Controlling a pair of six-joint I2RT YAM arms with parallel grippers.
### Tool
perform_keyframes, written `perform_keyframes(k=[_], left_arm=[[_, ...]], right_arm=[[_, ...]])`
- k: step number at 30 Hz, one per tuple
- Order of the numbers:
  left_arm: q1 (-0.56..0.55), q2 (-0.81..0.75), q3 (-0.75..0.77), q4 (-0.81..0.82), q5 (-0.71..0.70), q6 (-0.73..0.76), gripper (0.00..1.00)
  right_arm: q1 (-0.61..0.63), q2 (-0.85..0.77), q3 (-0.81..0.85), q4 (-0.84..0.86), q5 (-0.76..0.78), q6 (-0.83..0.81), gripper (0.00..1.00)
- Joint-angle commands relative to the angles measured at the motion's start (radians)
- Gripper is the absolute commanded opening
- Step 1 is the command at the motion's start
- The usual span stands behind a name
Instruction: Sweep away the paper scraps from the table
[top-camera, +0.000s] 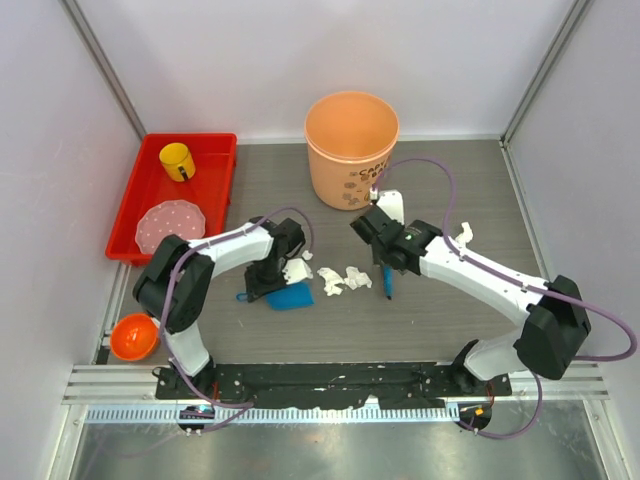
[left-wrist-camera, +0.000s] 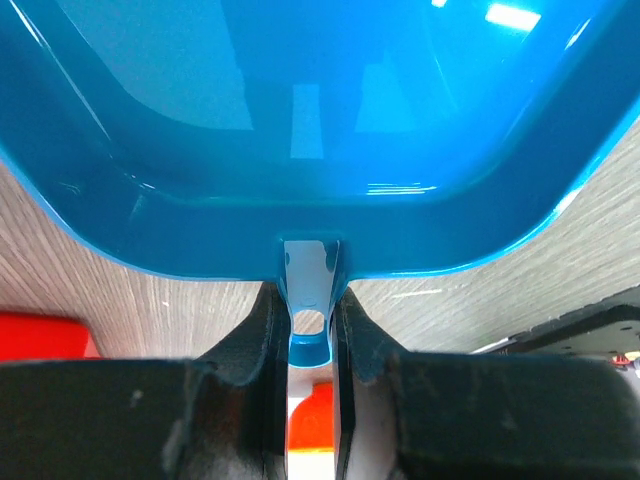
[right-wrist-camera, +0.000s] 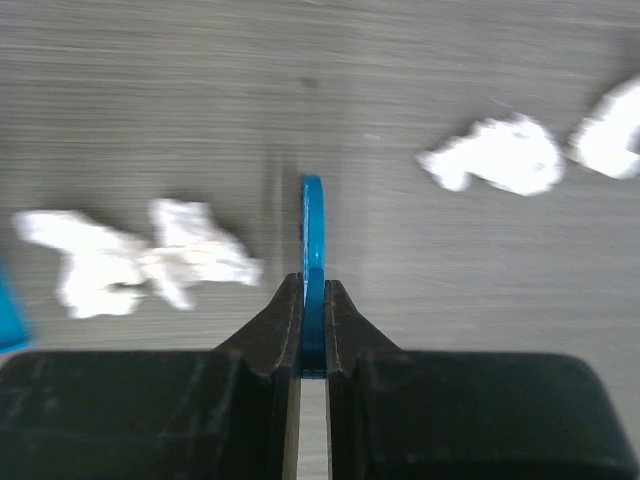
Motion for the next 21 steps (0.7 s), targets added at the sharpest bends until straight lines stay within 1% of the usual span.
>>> perform_keyframes(k=[1,2,5,8,10,12,14,15,17,18,21], left_arm=[[-0.024,0.016,0.051,0.052,0.019,-0.012,0.0],[-0.024,0.022,0.053,0.063,0.022,-0.011,0.0],[-0.023,0.043,0.067,0.083,0.041,-0.014,0.0],[-0.023,0.049,0.068,0.104,0.07,-0.015,0.0],[-0.02,0.046,0.067,0.124,0.081,-0.027,0.0],[-0.007,0.036,0.065,0.149,0.084,-0.035,0.0],[0.008,0.014,0.06,0.167,0.116,-0.054,0.0],[0.026,0.007,0.059,0.184,0.117,-0.057,0.0],[0.043,-0.018,0.05,0.207,0.11,-0.072,0.0],[0.06,-0.027,0.047,0.227,0.11,-0.075,0.0],[0.086,-0.075,0.031,0.261,0.117,-0.087,0.0]], right_arm=[[0.072,0.021,0.018,0.298,-0.154,-0.019,0.01],[0.088,0.029,0.021,0.37,-0.171,-0.025,0.01],[0.152,0.067,0.046,0.472,-0.209,-0.045,0.01],[0.197,0.096,0.081,0.533,-0.284,-0.056,0.01],[0.217,0.101,0.107,0.55,-0.298,-0.056,0.01],[0.235,0.09,0.133,0.532,-0.245,-0.057,0.01],[0.237,0.058,0.143,0.489,-0.19,-0.064,0.01],[0.237,0.049,0.146,0.471,-0.133,-0.071,0.01],[0.237,0.018,0.158,0.397,-0.075,-0.094,0.01],[0.237,0.009,0.172,0.371,-0.014,-0.103,0.01],[0.235,-0.037,0.196,0.271,0.074,-0.123,0.01]])
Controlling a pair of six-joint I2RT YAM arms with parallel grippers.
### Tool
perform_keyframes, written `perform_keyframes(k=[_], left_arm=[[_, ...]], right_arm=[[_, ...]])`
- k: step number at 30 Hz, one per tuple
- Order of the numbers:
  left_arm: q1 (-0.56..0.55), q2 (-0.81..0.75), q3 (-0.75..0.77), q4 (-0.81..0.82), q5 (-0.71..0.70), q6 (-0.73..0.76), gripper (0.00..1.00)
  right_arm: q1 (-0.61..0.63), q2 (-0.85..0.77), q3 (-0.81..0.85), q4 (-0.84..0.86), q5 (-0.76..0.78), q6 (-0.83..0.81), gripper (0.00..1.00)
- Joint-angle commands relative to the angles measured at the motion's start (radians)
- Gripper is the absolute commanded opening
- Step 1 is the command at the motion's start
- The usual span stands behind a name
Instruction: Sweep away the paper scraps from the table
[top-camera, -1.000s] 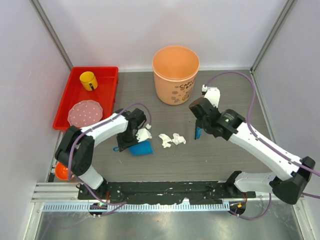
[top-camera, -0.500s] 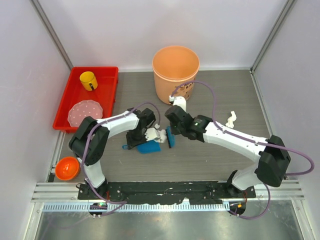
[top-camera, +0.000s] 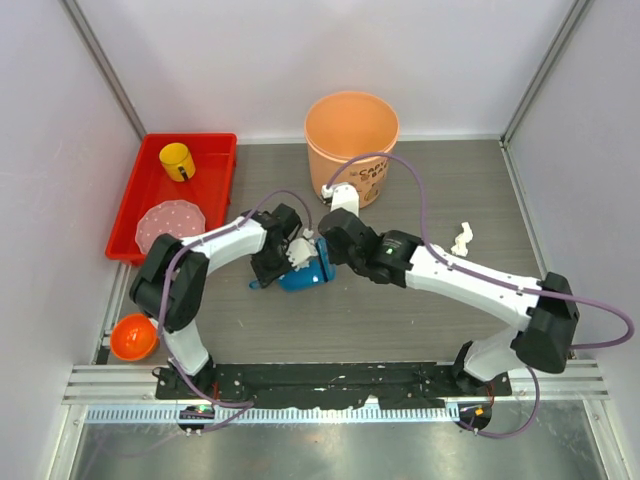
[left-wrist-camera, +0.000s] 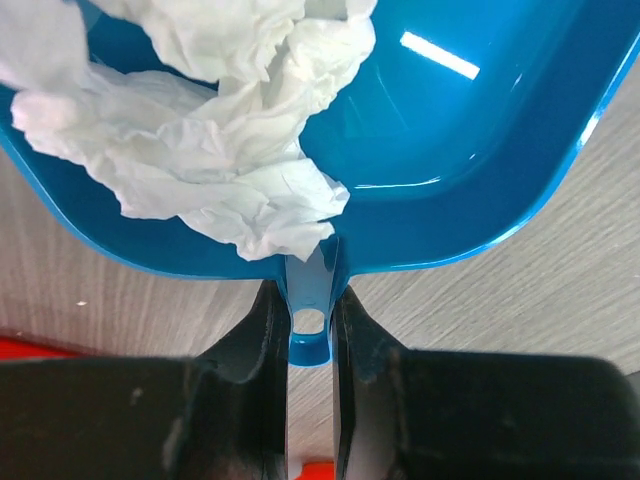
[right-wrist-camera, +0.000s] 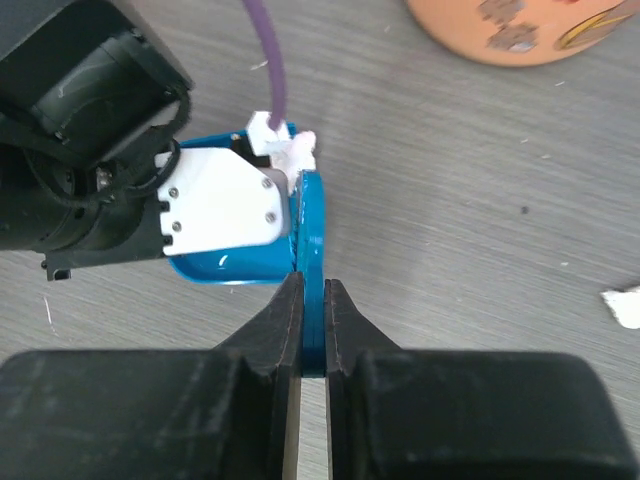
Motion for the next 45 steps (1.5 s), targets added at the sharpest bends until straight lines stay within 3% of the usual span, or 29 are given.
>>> perform_keyframes(k=[1,5,9,12,14,17,20,22,24,26,28,29,31,34,40,43,45], left_arm=[[0.046,-0.104,-0.011,0.111,0.038,-0.045,0.0],[0.129,-0.156,0.028,0.089,0.083,-0.099,0.0],[0.212,-0.183,0.165,0.034,0.115,-0.125,0.0],[0.244,-0.173,0.295,0.003,0.077,-0.134,0.0],[0.247,-0.152,0.366,-0.001,0.034,-0.139,0.0],[0.249,-0.089,0.552,-0.024,0.022,-0.152,0.0],[0.235,0.041,0.826,-0.066,-0.027,-0.171,0.0],[0.217,0.142,1.111,-0.113,-0.07,-0.171,0.0],[0.177,0.305,1.411,-0.176,-0.159,-0.153,0.0],[0.113,0.418,1.553,-0.155,-0.3,-0.054,0.0],[0.063,0.429,1.539,-0.06,-0.423,0.065,0.0],[0.013,0.419,1.487,0.095,-0.543,0.191,0.0],[-0.038,0.394,1.324,0.339,-0.63,0.336,0.0],[-0.07,0.429,1.282,0.513,-0.762,0.576,0.0],[-0.087,0.468,1.201,1.08,-0.819,1.123,0.0],[-0.086,0.459,1.123,1.222,-0.816,1.266,0.0],[-0.086,0.442,1.088,1.244,-0.819,1.283,0.0]], right_arm=[[0.011,-0.125,0.085,-0.109,0.214,-0.028,0.01],[0.008,-0.212,0.081,-0.163,0.328,-0.045,0.01],[-0.029,-0.281,0.062,-0.213,0.411,-0.044,0.01],[-0.182,-0.323,0.047,-0.259,0.328,-0.036,0.01],[-0.36,-0.347,0.026,-0.256,0.21,-0.057,0.01],[-0.494,-0.361,0.024,-0.246,0.193,-0.113,0.01],[-0.546,-0.35,0.044,-0.247,0.187,-0.15,0.01],[-0.557,-0.344,0.052,-0.246,0.161,-0.156,0.01],[-0.566,-0.338,0.049,-0.246,0.152,-0.162,0.01],[-0.572,-0.333,0.045,-0.25,0.156,-0.177,0.01],[-0.588,-0.332,0.045,-0.261,0.182,-0.191,0.01],[-0.594,-0.332,0.053,-0.267,0.194,-0.209,0.01],[-0.611,-0.338,0.065,-0.281,0.223,-0.228,0.01],[-0.62,-0.352,0.093,-0.287,0.228,-0.257,0.01],[-0.621,-0.375,0.118,-0.289,0.21,-0.271,0.01],[-0.621,-0.381,0.118,-0.287,0.202,-0.283,0.01],[-0.62,-0.378,0.115,-0.289,0.217,-0.291,0.01]])
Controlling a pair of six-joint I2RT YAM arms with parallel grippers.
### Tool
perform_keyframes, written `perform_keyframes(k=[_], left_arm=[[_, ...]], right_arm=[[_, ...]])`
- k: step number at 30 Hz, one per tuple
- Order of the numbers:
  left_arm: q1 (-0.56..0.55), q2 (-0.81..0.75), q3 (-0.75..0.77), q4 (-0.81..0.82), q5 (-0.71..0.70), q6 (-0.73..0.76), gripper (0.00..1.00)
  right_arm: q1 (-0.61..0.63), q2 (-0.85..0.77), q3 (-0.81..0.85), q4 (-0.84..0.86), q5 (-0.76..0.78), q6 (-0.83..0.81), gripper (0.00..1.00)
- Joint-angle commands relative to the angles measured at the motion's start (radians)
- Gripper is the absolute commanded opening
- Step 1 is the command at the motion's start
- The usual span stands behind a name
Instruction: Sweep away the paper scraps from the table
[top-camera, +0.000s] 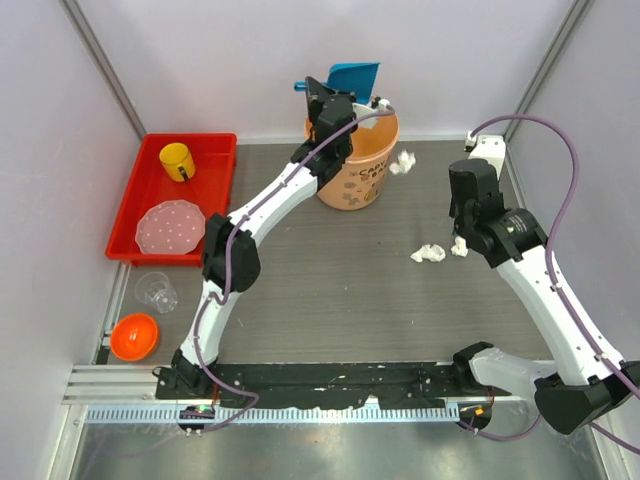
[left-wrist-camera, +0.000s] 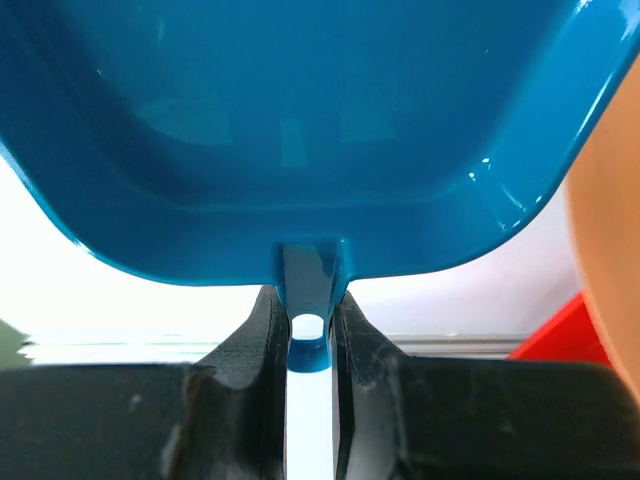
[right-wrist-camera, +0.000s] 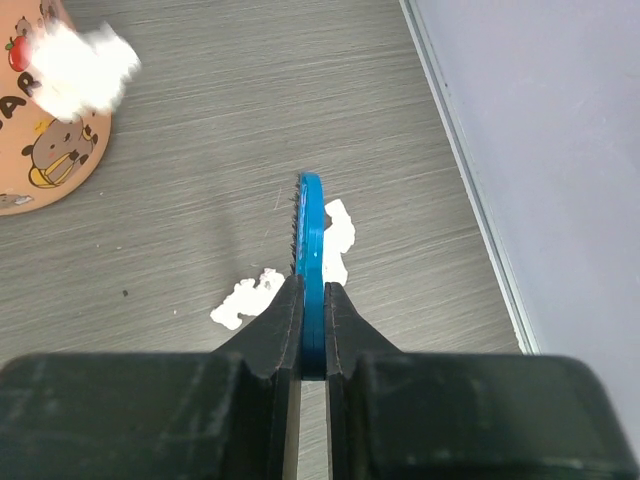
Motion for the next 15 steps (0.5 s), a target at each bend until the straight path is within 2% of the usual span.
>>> perform_keyframes(k=[1,6,9,10,12,13,14,15], left_arm=[[0.011,-0.07,-0.047,0.31,-0.062,0.249,0.0],[0.012,-0.1,-0.112,0.344,-0.082,0.268,0.0],[0.017,-0.136,-0.096,0.284,-0.1,0.168,0.0],[0.017,-0.152,-0.092,0.213,-0.105,0.127,0.0],[0.018,-0.224,-0.064,0.076,-0.101,-0.091,0.0],[0.021,-0.251,-0.049,-0.13,-0.09,-0.199,0.0],[0.026,-0.281,-0.021,-0.244,-0.07,-0.294,0.0],[0.037,-0.339,-0.015,-0.452,-0.004,-0.482,0.0]], right_arm=[[-0.004,-0.018,0.037,0.015,0.027,-0.034,0.01],[-0.009,0.017,0.045,0.025,0.008,-0.039,0.01],[-0.012,0.057,0.036,0.053,-0.029,-0.045,0.01],[-0.01,0.068,0.034,0.067,-0.047,-0.068,0.01],[-0.013,0.085,0.021,0.155,-0.055,-0.161,0.01],[-0.026,0.101,0.014,0.195,-0.072,-0.198,0.01],[-0.035,0.108,0.005,0.241,-0.092,-0.255,0.01],[-0.039,0.112,-0.01,0.369,-0.106,-0.413,0.01]])
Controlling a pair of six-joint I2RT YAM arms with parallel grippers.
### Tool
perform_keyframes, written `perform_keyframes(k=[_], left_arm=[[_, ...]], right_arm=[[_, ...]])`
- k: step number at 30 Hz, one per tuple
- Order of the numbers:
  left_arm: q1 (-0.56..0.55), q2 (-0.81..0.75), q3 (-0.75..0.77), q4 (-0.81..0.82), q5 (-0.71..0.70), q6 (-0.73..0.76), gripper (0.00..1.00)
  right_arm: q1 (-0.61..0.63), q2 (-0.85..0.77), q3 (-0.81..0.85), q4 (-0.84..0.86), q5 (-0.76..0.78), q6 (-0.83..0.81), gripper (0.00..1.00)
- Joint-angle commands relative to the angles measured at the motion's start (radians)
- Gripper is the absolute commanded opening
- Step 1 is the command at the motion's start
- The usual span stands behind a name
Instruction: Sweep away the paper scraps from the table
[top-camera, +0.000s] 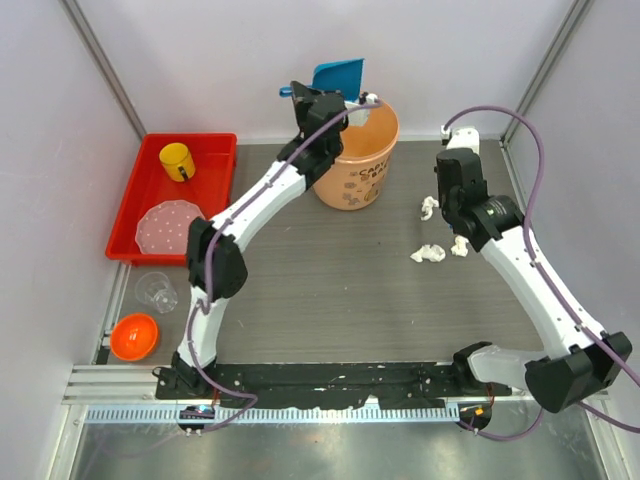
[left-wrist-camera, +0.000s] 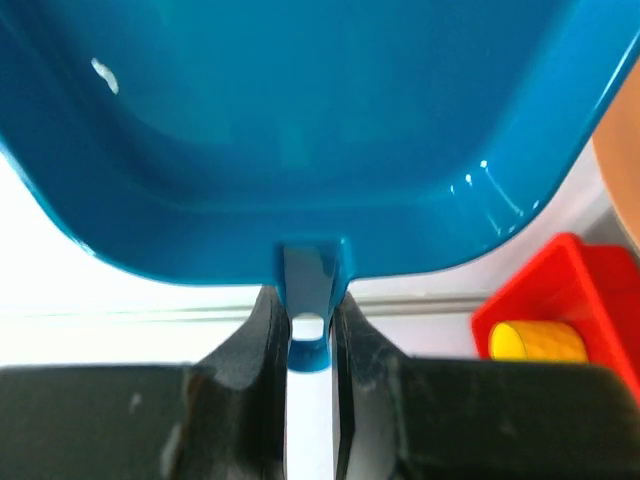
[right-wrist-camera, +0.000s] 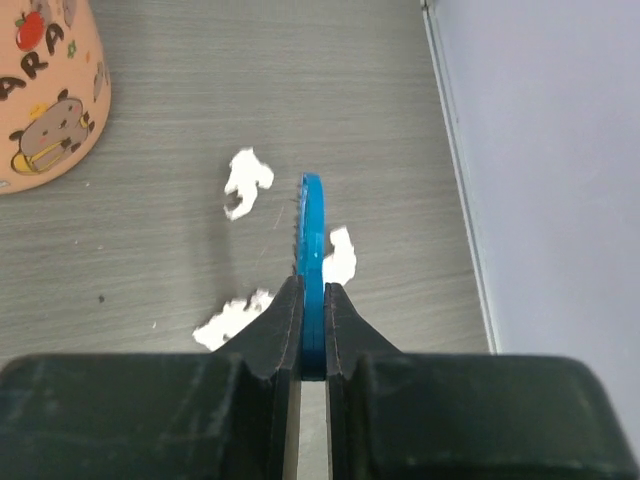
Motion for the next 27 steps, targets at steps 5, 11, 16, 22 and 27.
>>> perform_keyframes(k=[5,11,16,22,27], left_arm=[[0.066,-0.442,-0.067,-0.835,0.25,-0.813,0.0],[0.191,-0.697,-0.454,-0.998,0.522,-0.986,0.0],[0.283,-0.817,-0.732,-1.012,0.632,-1.019,0.0],[0.326,-0.849,-0.865,-0.98,0.677,-1.046,0.0],[0.332,-0.838,-0.903,-0.972,0.723,-1.052,0.0]], right_arm=[[-0.077,0.073,-0.225,0.858,-0.222,-0.859,0.01],[-0.132,0.266,-0.232,0.797,-0.551,-1.299,0.01],[-0.149,0.325,-0.24,0.677,-0.728,-1.413,0.01],[-0.065,0.346,-0.245,0.349,-0.74,-1.55,0.01],[0.055,0.156,-0.355,0.209,-0.577,-1.435,0.01]])
